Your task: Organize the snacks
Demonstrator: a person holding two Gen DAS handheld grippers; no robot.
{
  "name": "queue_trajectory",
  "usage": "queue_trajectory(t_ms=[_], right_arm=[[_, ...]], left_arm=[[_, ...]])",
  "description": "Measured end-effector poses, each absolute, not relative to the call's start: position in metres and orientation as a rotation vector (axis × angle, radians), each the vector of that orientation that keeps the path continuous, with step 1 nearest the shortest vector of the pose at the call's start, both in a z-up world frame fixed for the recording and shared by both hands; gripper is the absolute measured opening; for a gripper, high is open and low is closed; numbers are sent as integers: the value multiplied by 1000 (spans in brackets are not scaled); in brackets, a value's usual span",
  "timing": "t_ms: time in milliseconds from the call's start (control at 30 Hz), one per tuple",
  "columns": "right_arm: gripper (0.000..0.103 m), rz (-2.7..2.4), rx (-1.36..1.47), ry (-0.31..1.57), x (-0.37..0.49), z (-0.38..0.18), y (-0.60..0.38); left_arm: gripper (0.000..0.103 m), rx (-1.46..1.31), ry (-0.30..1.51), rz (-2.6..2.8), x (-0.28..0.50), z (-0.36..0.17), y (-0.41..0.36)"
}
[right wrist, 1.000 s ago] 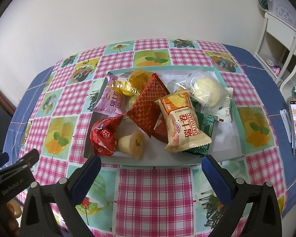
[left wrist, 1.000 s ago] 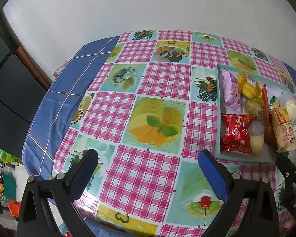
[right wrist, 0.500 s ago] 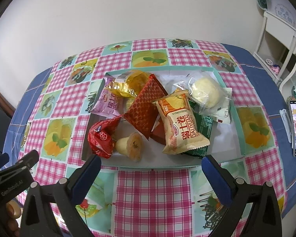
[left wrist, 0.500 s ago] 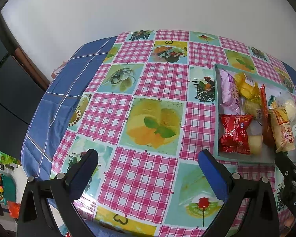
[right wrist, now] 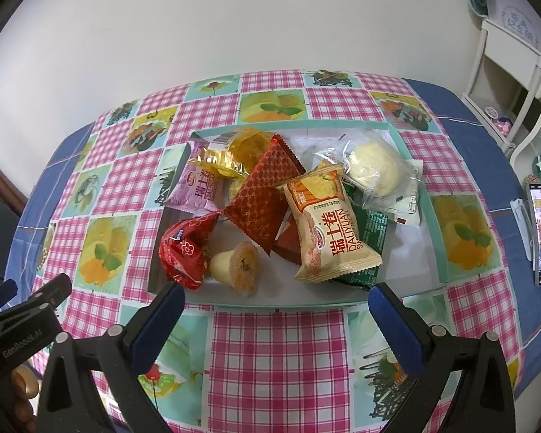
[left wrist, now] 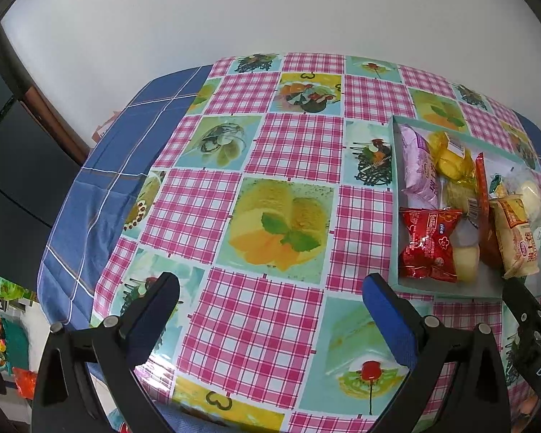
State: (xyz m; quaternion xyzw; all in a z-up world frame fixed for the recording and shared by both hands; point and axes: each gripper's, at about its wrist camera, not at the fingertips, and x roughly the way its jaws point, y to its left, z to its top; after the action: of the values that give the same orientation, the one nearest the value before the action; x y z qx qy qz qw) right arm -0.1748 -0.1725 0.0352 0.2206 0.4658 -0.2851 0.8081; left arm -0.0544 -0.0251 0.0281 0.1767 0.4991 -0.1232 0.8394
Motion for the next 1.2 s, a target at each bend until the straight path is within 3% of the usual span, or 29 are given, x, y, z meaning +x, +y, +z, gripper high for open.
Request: queue_trajectory(t_ms=[1200], right_arm=[[103,-606,466,1005,-174,34,-172]], left_arm=[[101,367,1037,-261,-56,32,-27]])
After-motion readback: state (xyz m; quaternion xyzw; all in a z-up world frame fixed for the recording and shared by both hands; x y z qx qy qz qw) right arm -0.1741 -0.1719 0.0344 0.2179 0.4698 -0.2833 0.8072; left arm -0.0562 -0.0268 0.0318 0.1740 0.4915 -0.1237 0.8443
